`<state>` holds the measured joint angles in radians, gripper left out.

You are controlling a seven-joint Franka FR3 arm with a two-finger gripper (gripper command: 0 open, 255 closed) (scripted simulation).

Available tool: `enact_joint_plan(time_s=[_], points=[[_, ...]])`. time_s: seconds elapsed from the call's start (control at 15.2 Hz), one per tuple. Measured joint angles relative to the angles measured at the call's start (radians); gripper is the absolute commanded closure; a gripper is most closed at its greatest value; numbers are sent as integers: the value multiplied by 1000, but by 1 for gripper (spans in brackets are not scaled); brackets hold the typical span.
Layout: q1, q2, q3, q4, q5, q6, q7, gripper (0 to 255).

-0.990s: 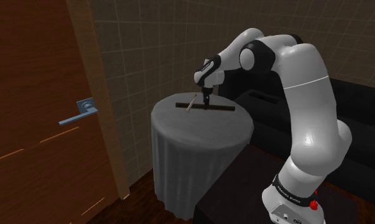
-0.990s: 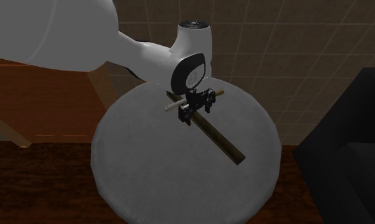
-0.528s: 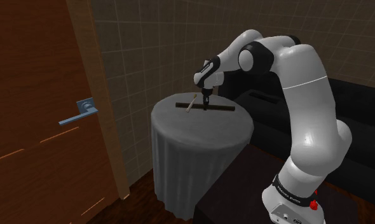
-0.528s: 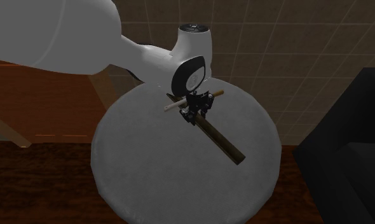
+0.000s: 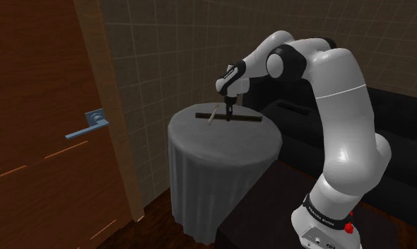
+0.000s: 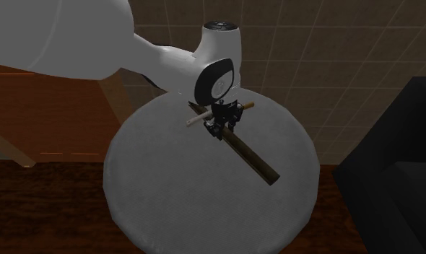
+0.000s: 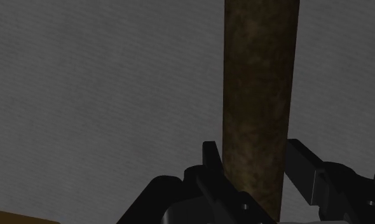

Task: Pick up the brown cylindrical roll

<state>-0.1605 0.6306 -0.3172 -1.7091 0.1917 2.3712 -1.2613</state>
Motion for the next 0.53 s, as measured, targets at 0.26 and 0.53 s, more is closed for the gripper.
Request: enact_joint_plan(time_s=[0.26,0.53], points=[[4,-28,-8,7,-10,-34,3,255],[11,-62,-17,12,-22,-72,10,255]])
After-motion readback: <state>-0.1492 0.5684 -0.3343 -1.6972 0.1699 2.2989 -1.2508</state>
